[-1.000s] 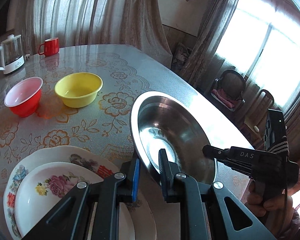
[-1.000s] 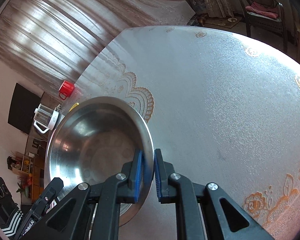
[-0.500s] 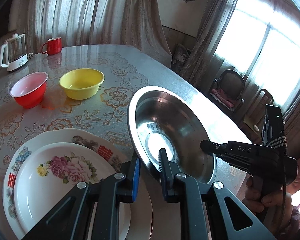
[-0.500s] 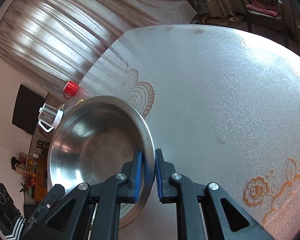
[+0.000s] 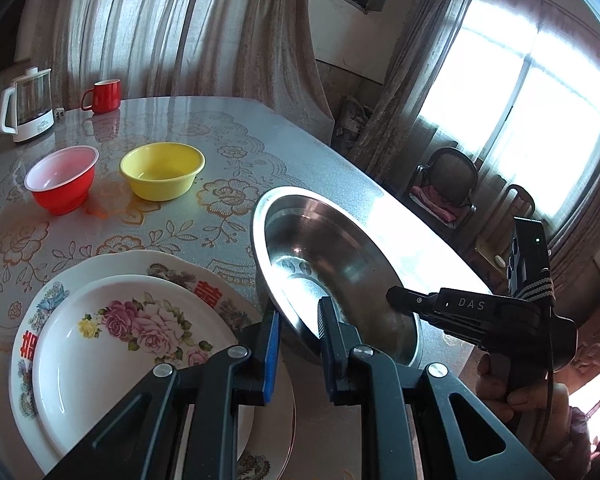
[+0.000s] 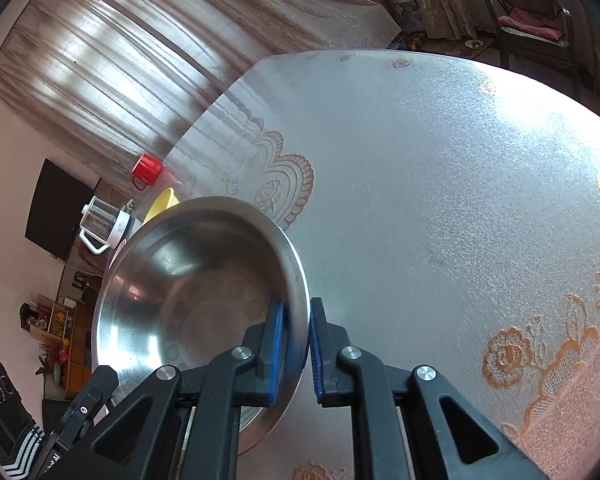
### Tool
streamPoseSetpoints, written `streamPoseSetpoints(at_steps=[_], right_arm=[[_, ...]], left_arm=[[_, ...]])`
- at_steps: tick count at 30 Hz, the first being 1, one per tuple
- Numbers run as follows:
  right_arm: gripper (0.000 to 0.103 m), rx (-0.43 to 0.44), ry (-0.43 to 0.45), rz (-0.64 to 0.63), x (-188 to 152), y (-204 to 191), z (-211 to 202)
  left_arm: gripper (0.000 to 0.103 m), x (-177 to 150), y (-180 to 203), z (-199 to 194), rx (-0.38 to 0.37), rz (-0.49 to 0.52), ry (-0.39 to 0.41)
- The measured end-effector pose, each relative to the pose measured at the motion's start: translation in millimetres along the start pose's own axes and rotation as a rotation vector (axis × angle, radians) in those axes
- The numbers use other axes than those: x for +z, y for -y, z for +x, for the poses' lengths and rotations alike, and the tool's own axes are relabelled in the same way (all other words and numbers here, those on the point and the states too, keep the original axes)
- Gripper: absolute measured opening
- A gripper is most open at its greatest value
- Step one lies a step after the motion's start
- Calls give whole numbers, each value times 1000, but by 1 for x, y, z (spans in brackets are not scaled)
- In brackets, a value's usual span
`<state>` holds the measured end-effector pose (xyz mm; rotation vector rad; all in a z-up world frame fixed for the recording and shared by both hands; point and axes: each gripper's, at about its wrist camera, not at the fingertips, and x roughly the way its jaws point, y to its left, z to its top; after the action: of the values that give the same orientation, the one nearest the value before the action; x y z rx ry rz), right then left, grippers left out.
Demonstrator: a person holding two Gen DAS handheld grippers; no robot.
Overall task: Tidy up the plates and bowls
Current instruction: 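Lift the steel bowl with both tools and carry it over the plate stack, then lower the steel bowl onto the pink-rose plate with both tools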
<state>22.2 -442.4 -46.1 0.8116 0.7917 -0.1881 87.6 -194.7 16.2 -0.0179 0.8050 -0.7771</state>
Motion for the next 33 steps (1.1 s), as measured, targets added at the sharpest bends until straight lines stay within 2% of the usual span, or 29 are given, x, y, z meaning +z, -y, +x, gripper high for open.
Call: streamPoseSetpoints(at_steps=[11,20,28,33], right_arm=[[10,43,10,-47,-1,-20,-4],[11,141,6,-142,-1,-70,-7],[11,207,-50,-239,-17,-116,7],[11,214,-88,-291,-32,-136,16]], left_arm=[[19,1,-21,-28,-22,-48,48],[19,4,-62,-73,-14,-126,127],[19,-17,-95,-106,19,-187,150],[19,-31,-105,-116,21,-211,144]])
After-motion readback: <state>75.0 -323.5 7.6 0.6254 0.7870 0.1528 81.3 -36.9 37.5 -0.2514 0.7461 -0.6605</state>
